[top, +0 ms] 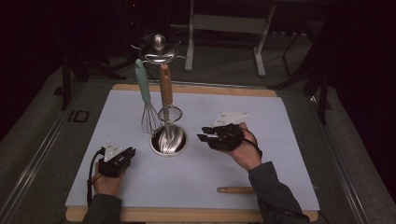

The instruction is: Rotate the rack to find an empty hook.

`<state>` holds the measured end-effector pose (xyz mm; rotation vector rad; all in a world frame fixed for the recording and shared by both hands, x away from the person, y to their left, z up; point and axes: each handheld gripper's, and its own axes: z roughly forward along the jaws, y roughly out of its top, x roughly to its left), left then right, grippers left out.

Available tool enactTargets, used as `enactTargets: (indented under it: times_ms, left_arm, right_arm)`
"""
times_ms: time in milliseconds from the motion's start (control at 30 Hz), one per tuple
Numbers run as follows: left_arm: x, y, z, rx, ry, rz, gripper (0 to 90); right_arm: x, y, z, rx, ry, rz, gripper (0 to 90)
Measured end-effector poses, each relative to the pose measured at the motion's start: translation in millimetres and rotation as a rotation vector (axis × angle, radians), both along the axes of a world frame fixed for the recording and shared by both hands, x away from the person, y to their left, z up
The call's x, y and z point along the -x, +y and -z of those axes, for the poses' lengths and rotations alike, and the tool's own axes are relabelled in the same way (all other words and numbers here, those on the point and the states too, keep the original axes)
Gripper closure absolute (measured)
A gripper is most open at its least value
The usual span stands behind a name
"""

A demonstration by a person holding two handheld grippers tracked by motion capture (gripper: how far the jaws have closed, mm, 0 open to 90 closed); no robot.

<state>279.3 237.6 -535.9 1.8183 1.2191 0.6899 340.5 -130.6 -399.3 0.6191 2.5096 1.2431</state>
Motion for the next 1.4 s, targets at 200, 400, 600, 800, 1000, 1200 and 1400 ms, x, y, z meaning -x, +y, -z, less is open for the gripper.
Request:
enactTargets:
  times_ms: [200, 400, 600, 800, 1000, 1200, 1400]
  left_arm:
    - [4.8, -2.9, -7.7, 0.013, -0.044, 0.014, 88.7]
    - [10.5, -3.9, -19.7, 0.077, -0.092, 0.020, 89.8]
    - [19.7, -4.7, -38.2, 0.167, -0.155, 0.022, 89.7]
    - [22.0, -3.8, -55.7, 0.211, -0.199, 0.009, 89.5]
    - [21.1, -2.6, -70.1, 0.230, -0.228, 0.010, 89.4]
    - [21.5, -6.4, -93.1, 0.263, -0.293, 0.021, 89.2]
    - [19.5, -12.6, -113.7, 0.283, -0.352, 0.033, 89.1]
  right_arm:
    - [0.5, -6.4, 13.2, 0.019, 0.025, 0.003, 66.2]
    - [-1.9, -16.6, 24.9, 0.021, 0.047, 0.040, 65.9]
    - [-3.5, -25.2, 32.1, 0.020, 0.051, 0.069, 63.8]
    - [-1.7, -33.9, 43.1, 0.001, 0.066, 0.101, 60.0]
    - [2.9, -46.5, 50.7, -0.036, 0.084, 0.135, 58.7]
    - [7.0, -59.0, 60.6, -0.025, 0.087, 0.175, 57.3]
    - [7.2, -65.6, 68.2, -0.002, 0.094, 0.204, 56.3]
